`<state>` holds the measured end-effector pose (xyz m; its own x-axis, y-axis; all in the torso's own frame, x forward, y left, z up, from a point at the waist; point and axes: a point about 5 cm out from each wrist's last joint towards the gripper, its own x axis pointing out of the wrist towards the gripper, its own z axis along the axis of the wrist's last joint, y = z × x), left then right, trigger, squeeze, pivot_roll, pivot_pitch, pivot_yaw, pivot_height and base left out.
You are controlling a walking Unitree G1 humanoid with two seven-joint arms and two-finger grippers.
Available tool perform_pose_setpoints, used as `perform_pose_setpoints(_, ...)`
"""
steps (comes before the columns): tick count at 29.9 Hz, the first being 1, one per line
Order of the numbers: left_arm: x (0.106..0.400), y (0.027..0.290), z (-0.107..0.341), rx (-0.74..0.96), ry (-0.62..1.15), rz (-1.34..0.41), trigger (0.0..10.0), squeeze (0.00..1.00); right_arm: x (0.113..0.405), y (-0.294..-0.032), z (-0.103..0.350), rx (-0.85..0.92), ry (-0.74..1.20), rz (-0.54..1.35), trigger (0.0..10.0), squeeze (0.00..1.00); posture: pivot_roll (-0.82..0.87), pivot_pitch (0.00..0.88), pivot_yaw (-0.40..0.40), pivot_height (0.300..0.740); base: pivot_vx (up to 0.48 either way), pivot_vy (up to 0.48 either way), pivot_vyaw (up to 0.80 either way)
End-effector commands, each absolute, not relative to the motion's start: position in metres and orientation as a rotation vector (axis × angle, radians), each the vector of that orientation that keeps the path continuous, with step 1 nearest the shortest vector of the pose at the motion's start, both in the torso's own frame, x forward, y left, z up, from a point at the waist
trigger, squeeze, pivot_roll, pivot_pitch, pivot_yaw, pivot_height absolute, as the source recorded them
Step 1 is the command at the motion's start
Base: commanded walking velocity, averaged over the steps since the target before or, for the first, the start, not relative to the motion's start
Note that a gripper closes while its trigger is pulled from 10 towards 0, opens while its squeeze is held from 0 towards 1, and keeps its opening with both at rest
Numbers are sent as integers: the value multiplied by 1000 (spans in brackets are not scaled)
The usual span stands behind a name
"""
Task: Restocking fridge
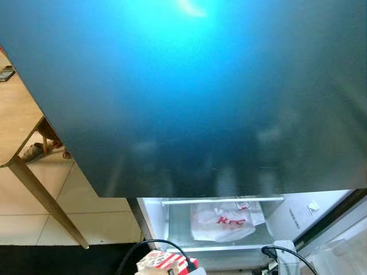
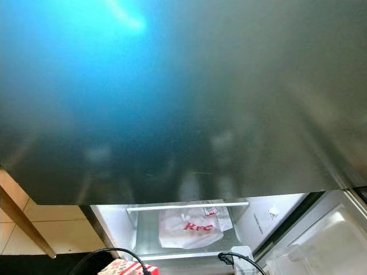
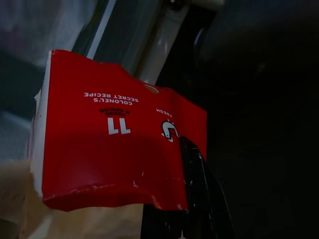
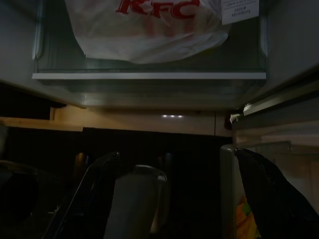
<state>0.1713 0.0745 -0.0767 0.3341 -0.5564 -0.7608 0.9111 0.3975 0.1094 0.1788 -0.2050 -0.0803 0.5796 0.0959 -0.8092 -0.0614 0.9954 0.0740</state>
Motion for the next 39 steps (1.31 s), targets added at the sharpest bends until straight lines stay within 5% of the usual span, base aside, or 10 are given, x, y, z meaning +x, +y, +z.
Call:
perform_pose_setpoints(1, 175, 51, -68, 571, 625, -1121, 10000, 0, 177, -212, -80, 34, 951, 68, 10000, 0, -51, 126, 2, 740, 0, 0, 0)
perform_pose_setpoints(15, 193, -2, -27, 636, 347, -1513, 10000, 0, 181, -216, -77, 62, 929, 8, 10000, 0, -58, 87, 55, 740, 0, 0, 0)
perform_pose_setpoints(23, 200, 44, -38, 1070, 446, -1762, 10000, 0, 180, -209, -79, 117, 921, -6, 10000, 0, -28, 59, 72, 740, 0, 0, 0)
perform_pose_setpoints(39, 193, 121, -55, 1245, 696, -1796, 10000, 0, 180, -199, -81, 149, 927, -4, 10000, 0, -2, 60, 79, 740, 0, 0, 0)
